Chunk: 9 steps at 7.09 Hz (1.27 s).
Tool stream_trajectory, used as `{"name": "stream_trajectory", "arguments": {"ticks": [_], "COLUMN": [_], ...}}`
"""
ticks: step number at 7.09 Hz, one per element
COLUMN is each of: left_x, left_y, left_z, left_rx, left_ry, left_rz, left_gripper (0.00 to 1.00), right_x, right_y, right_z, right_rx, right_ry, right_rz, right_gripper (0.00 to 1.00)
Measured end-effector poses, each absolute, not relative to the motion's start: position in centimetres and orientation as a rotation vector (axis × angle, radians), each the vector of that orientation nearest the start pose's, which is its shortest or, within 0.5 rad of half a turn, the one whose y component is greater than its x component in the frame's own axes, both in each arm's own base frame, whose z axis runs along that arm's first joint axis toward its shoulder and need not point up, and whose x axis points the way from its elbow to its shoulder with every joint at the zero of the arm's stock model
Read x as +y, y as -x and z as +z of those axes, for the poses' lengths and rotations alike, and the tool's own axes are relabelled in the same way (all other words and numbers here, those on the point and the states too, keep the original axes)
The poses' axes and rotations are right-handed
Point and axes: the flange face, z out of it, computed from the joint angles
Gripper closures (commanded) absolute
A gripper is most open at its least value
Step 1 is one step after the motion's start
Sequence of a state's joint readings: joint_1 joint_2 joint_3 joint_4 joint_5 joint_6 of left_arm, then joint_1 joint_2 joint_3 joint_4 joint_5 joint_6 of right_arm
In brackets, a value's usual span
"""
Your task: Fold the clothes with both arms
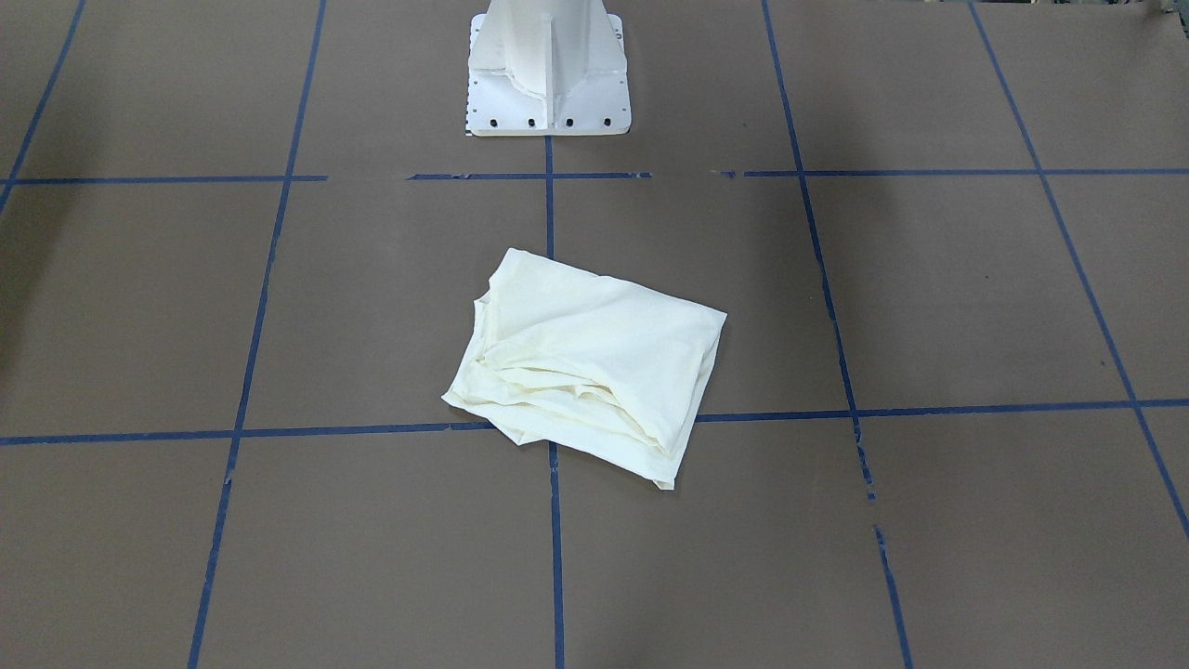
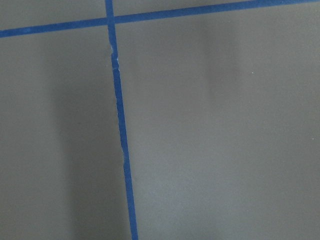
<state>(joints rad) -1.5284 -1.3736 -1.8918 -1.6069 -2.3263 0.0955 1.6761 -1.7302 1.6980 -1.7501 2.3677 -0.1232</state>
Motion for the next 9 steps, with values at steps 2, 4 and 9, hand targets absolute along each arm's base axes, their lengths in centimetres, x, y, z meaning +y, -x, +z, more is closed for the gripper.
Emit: {"name": "stream_trajectory", "arguments": {"ticks": [2, 4, 9], "left_x": [-37.8, -37.0, -37.9], "left_y": [5.3, 6.0, 6.1], "left_z": [62.3, 63.0, 61.8], "left_rx": [0.791, 0.794, 0.781], "left_ry": [-0.100, -0.092, -0.115], "left_rz": [0.153, 0.128, 0.127], "left_gripper": [0.00, 0.00, 0.00], "right_x": [-39.9, -40.5, -40.7], "right_y": [-10.3, -9.4, -8.9], "right_z": [67.0, 65.4, 64.5], "right_rx": [-0.783, -0.772, -0.773], "right_ry": [0.077, 0.056, 0.036], "right_rz": [0.042, 0.007, -0.016], "right_gripper": [0.00, 0.00, 0.00]}}
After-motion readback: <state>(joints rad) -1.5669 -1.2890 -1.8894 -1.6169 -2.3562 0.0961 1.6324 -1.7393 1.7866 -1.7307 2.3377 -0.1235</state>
